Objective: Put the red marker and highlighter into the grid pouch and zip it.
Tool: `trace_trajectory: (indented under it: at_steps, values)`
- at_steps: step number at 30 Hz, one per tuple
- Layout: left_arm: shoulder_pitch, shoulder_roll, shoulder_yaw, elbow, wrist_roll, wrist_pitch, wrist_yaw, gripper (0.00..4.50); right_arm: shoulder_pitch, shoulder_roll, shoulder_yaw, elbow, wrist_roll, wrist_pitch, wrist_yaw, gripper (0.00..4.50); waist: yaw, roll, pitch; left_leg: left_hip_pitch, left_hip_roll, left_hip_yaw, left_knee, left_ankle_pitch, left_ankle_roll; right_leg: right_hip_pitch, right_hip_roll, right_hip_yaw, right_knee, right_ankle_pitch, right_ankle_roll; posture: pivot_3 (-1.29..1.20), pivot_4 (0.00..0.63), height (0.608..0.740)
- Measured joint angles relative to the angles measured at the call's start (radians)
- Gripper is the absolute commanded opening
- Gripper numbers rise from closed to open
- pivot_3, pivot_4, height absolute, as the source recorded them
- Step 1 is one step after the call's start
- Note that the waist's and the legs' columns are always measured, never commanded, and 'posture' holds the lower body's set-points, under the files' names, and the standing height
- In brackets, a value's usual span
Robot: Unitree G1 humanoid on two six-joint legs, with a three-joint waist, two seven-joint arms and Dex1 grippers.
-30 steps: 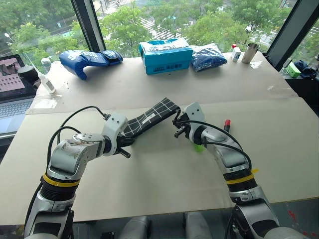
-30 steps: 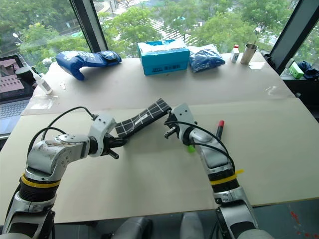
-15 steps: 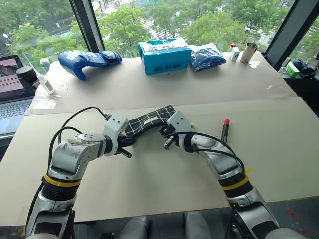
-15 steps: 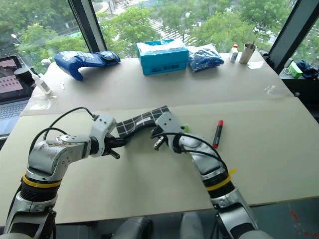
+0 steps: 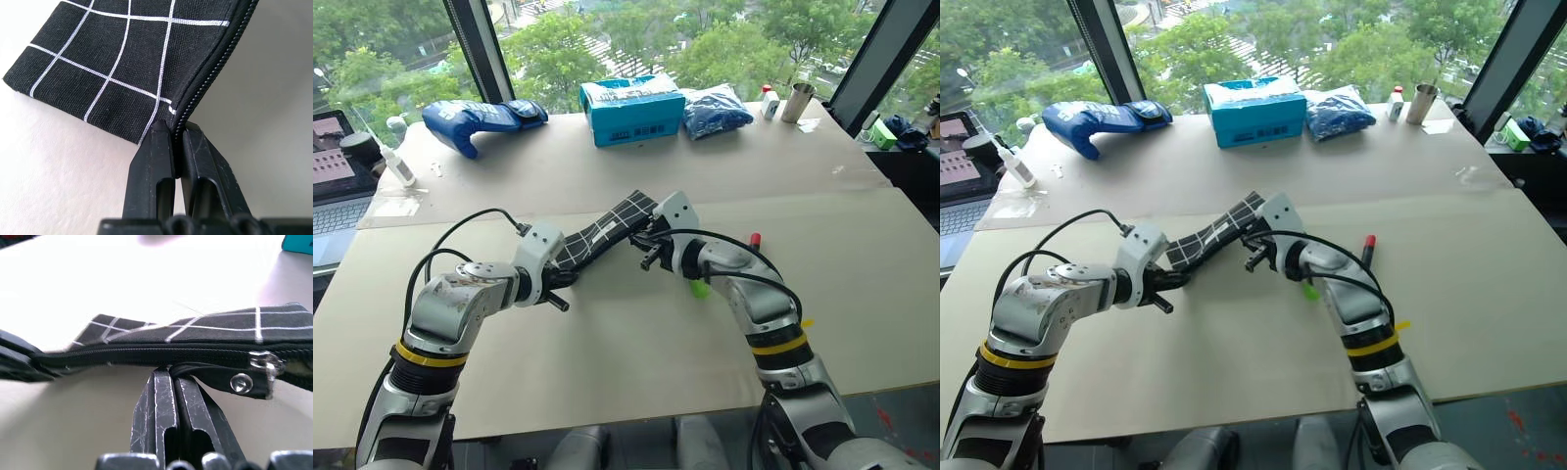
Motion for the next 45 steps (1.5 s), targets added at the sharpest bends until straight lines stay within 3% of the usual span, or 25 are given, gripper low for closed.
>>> trace_trajectory:
  at_steps: [14,22,38,45]
  values:
    - [0.0,0.012,-0.006,0.018,0.002,-0.015,-0.007,0.0,0.0,-0.022,0.203,0.019,-0.066,0.037,0.017,0.05,-0.001,0.0,0.0,0.0,-0.001,0.001,0.001,0.0,0.0,0.0,0.0,0.001,0.0,0.0,0.0,0.0,0.15,0.74]
    - [0.005,0.01,-0.006,0.013,-0.003,-0.019,-0.007,0.0,-0.061,-0.037,0.065,0.056,-0.018,0.038,0.027,0.05,-0.001,0.0,0.0,0.0,-0.001,0.001,0.0,0.0,0.0,0.0,0.0,0.002,0.0,0.0,0.0,0.0,0.15,0.74]
    - [0.004,0.009,-0.011,0.034,-0.005,-0.024,-0.008,0.0,-0.049,0.04,0.179,0.019,-0.006,0.084,0.039,0.05,-0.001,0.0,0.0,0.0,-0.001,0.001,0.001,0.0,0.0,-0.001,0.0,0.002,0.0,0.001,0.0,0.0,0.15,0.74]
    - [0.0,0.008,-0.019,0.041,-0.005,-0.039,-0.008,0.0,-0.097,-0.022,0.207,0.162,-0.052,0.015,0.072,0.05,-0.001,0.0,0.0,0.0,-0.001,0.001,0.001,0.001,-0.001,0.0,0.0,0.002,0.0,0.001,0.0,0.0,0.15,0.74]
